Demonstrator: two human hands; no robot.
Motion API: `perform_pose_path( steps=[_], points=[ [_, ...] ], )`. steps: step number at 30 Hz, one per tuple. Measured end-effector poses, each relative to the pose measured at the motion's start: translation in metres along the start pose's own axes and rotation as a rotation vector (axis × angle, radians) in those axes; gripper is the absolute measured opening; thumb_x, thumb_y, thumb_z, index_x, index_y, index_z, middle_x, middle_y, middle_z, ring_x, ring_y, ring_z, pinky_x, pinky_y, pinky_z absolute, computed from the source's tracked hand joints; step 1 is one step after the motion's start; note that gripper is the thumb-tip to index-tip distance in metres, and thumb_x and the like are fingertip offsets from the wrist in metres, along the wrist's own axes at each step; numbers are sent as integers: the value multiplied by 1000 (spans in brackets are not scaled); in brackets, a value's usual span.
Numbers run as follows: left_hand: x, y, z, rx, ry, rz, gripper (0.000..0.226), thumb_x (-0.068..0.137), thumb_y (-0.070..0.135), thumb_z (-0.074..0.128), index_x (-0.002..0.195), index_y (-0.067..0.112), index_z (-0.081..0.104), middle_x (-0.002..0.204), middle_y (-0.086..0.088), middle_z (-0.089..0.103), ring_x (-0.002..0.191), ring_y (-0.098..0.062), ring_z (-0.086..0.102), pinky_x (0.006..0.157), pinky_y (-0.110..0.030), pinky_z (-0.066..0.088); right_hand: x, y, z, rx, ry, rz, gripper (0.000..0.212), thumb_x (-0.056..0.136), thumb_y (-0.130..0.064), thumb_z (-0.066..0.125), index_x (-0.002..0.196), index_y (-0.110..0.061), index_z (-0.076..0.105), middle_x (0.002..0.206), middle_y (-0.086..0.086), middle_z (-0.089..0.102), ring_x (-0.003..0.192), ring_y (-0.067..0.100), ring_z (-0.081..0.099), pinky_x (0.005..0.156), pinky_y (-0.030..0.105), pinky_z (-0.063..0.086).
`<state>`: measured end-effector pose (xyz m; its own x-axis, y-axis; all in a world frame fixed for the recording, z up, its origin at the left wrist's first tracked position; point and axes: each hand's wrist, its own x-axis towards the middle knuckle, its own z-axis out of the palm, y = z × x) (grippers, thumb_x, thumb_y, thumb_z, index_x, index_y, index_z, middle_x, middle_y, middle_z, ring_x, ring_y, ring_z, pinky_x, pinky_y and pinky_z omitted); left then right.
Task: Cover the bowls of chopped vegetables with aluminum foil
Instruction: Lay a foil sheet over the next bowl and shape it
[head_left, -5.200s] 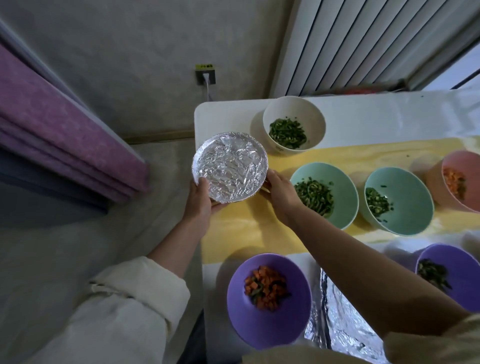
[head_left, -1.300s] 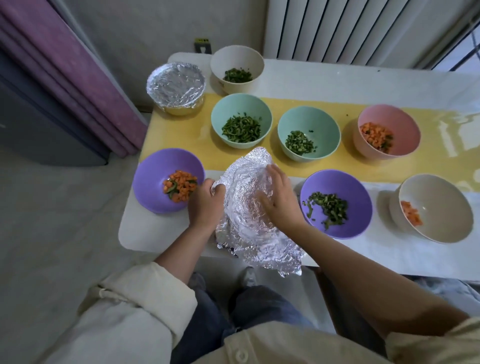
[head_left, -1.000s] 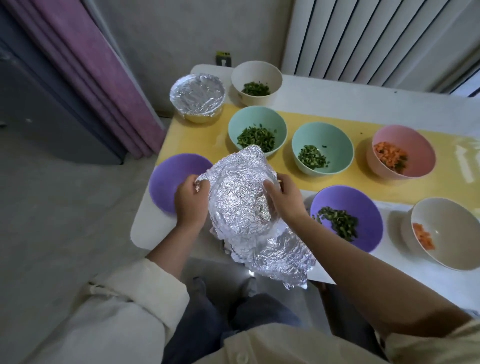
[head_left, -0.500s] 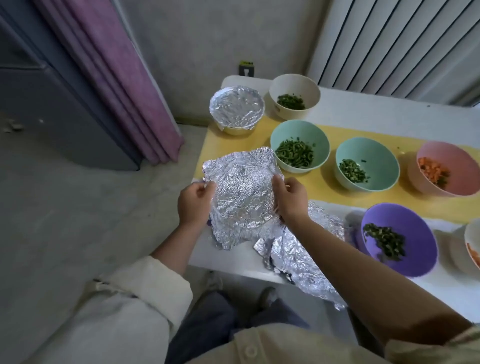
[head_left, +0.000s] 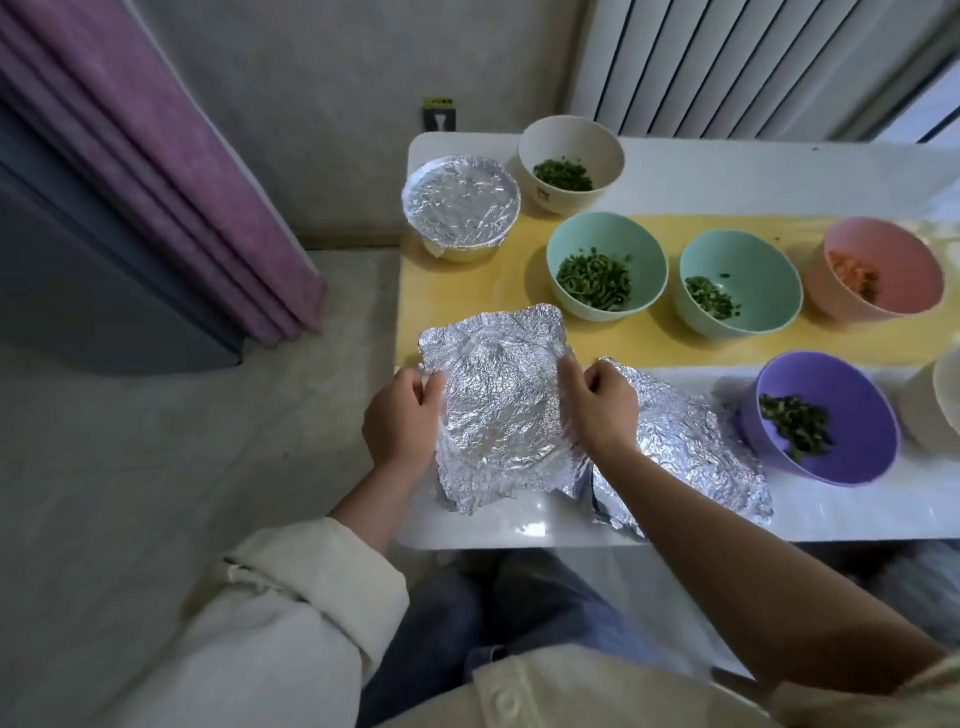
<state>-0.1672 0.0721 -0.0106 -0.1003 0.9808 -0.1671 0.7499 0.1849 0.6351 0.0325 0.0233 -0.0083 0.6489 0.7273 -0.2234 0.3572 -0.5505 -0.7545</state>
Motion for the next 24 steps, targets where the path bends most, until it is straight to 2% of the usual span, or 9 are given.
perform_pose_path(
  steps=[7,12,16,24],
  points=[
    [6,0,3,121,-47,24,42,101,49,42,104,12,61,104,-13,67,97,-36,62,77,-41,47,5,10,8,39,-17,77,49,89,-59,55,66,-17,44,58,4,56,61,31,61,60,39,49],
    [6,-3,2,216,-89,70,41,105,44,32,111,10,54,113,-15,66,101,-40,62,76,-42,44,7,9,13,45,-34,95,49,92,-56,54,67,-14,46,56,-1,50,54,15,46,53,29,33],
    [8,-3,2,191,-102,59,40,106,40,28,111,9,54,113,-16,67,102,-41,61,77,-42,42,10,9,17,58,-51,91,51,91,-59,52,65,-16,45,55,1,53,53,17,50,54,30,35],
    [16,-5,3,186,-135,43,41,107,39,27,109,9,56,107,-20,68,100,-43,60,78,-42,41,18,10,21,192,-187,63,46,97,-44,53,60,-20,39,51,-6,36,47,10,33,52,26,26]
  ],
)
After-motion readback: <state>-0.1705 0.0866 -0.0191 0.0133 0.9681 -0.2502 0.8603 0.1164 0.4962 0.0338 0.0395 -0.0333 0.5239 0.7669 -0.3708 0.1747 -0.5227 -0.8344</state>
